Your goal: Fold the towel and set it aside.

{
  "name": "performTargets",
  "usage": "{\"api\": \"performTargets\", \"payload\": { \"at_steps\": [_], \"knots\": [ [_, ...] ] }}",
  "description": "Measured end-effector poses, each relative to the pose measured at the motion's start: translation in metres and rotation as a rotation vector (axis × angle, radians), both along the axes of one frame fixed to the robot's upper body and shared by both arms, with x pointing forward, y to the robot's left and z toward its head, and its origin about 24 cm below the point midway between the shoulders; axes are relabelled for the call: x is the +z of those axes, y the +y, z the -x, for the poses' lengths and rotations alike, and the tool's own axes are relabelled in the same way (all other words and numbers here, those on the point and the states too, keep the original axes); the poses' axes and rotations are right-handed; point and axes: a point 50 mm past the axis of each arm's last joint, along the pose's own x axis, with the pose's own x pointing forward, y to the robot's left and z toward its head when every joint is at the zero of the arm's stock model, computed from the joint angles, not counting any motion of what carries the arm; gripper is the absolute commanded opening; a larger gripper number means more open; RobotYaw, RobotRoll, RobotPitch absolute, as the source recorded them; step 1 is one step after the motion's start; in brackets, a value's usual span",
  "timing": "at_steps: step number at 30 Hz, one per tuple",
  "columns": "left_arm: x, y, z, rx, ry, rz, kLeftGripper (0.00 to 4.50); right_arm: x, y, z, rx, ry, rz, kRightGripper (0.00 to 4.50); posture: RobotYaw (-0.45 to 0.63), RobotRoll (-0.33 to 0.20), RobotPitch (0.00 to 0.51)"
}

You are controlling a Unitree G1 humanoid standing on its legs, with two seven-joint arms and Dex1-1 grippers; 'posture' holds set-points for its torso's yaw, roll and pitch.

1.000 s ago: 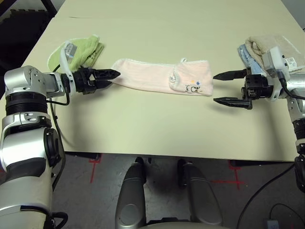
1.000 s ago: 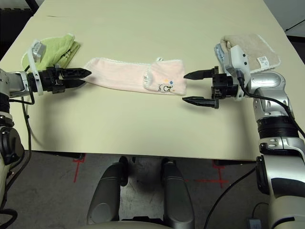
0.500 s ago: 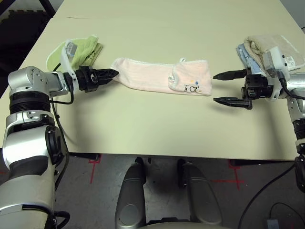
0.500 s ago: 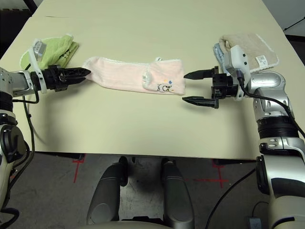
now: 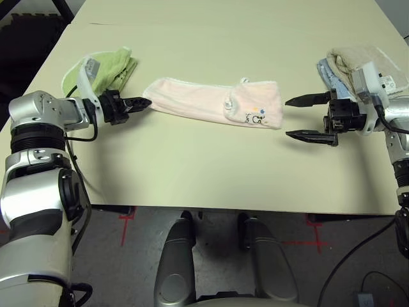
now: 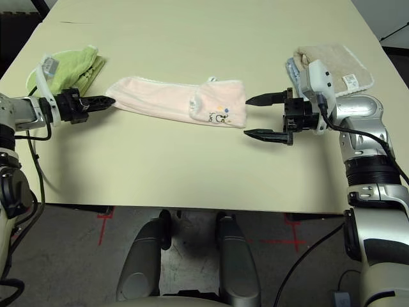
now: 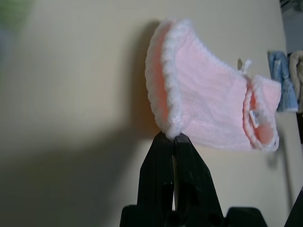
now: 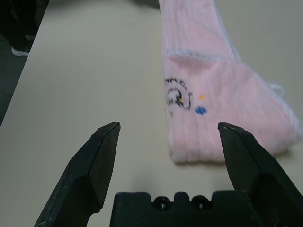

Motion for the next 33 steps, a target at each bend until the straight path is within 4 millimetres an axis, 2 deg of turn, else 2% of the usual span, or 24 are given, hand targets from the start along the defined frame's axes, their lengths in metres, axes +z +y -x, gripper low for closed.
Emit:
{"api": "performTargets", "payload": {
  "at_steps": [4,10,18,22,27,33],
  "knots": [
    [0.001,0.016,0.012,-0.019,0.008,-0.043,0.02,0.000,0.000,0.000,0.001,-0.001,0.002,4.50,0.02,0.000,0.247],
    [0.005,0.028,0.025,-0.070,0.012,-0.092,0.02,-0.002,-0.001,-0.002,-0.006,0.008,-0.004,4.50,0.04,0.000,0.248],
    [0.011,0.026,0.024,-0.134,-0.038,-0.134,0.02,0.000,-0.001,-0.005,-0.011,0.005,-0.013,4.50,0.04,0.000,0.248],
    [0.029,0.004,0.017,-0.257,-0.127,-0.142,0.02,-0.001,-0.001,-0.006,-0.013,0.009,-0.015,4.50,0.04,0.000,0.246],
    [0.057,-0.038,0.007,-0.417,-0.263,-0.101,0.02,0.001,-0.001,-0.007,-0.023,-0.003,-0.018,4.50,0.03,0.000,0.245],
    [0.077,-0.080,0.013,-0.611,-0.341,-0.064,0.02,-0.001,-0.003,-0.008,-0.039,-0.002,-0.017,4.50,0.02,0.000,0.247]
  ]
}}
